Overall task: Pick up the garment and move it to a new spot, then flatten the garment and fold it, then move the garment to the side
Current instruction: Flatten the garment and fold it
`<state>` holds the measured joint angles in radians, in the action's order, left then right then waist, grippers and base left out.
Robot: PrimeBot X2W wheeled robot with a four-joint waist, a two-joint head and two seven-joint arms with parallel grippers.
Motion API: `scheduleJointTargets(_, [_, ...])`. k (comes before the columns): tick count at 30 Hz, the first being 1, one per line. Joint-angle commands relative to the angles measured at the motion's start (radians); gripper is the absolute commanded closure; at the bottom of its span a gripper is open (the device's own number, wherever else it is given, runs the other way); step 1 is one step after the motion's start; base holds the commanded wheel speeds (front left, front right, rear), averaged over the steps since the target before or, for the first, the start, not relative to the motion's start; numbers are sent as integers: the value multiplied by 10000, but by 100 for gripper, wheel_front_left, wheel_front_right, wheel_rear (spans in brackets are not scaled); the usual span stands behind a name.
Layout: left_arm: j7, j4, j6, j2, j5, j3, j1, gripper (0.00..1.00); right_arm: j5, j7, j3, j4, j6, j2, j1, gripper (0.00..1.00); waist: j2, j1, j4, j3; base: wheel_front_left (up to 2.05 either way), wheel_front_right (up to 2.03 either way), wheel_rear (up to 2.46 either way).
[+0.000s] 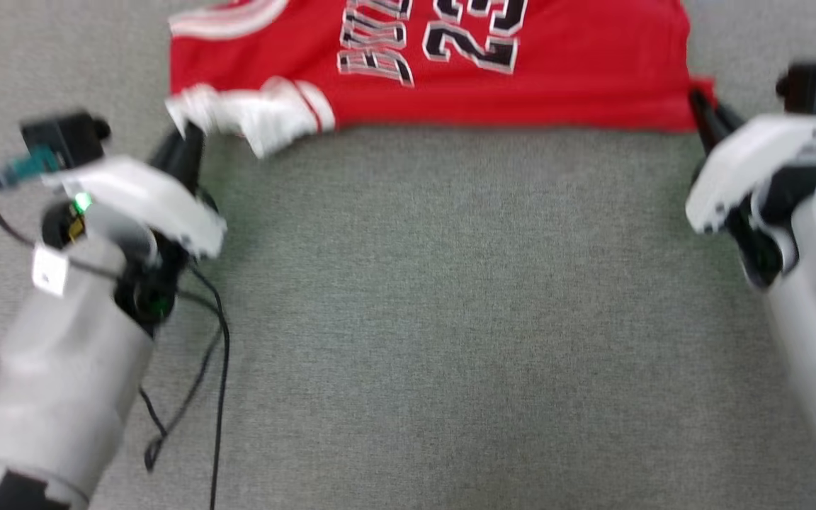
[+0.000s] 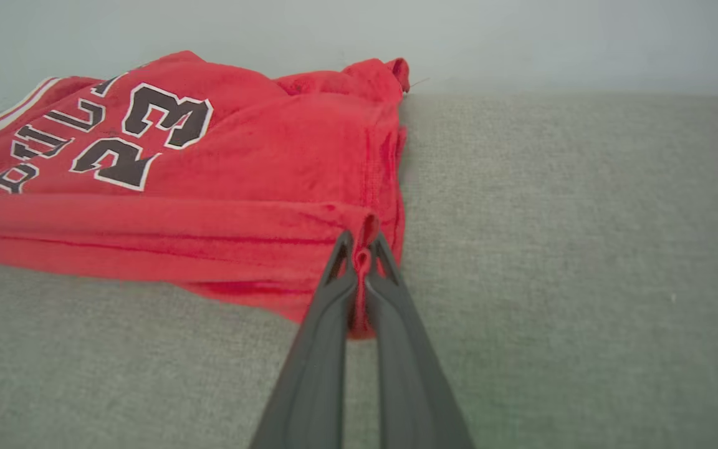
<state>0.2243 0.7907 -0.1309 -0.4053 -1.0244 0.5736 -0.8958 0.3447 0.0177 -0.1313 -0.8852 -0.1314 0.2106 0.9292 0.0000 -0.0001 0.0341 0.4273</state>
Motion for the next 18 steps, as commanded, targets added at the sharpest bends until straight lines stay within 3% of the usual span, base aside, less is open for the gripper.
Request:
scheduleJointTargets(1, [146, -131, 6, -83, -85, 47, 584, 100, 258, -113, -5, 174, 14, 173, -685, 100, 0, 1, 189, -648, 0, 0, 0])
scheduleJointTargets(6, [335, -559, 9, -262, -199, 123, 2374, 100, 757, 19, -52, 965, 16, 570, -2655, 100, 0, 1, 255, -1637, 0, 0, 0])
scheduleJointTargets(11, [375, -1188, 291, -509, -147, 142, 4030, 100, 1017, 419, 350, 2160, 19, 835, -4777, 100, 0, 1, 329, -2502, 0, 0, 0])
scheduleJointTargets(18, [205, -2930, 1269, -975, -311, 235, 6318, 100, 794, 1536, 1452, 4676, 21, 500, -7908, 100, 0, 1, 360, -3525, 0, 0, 0])
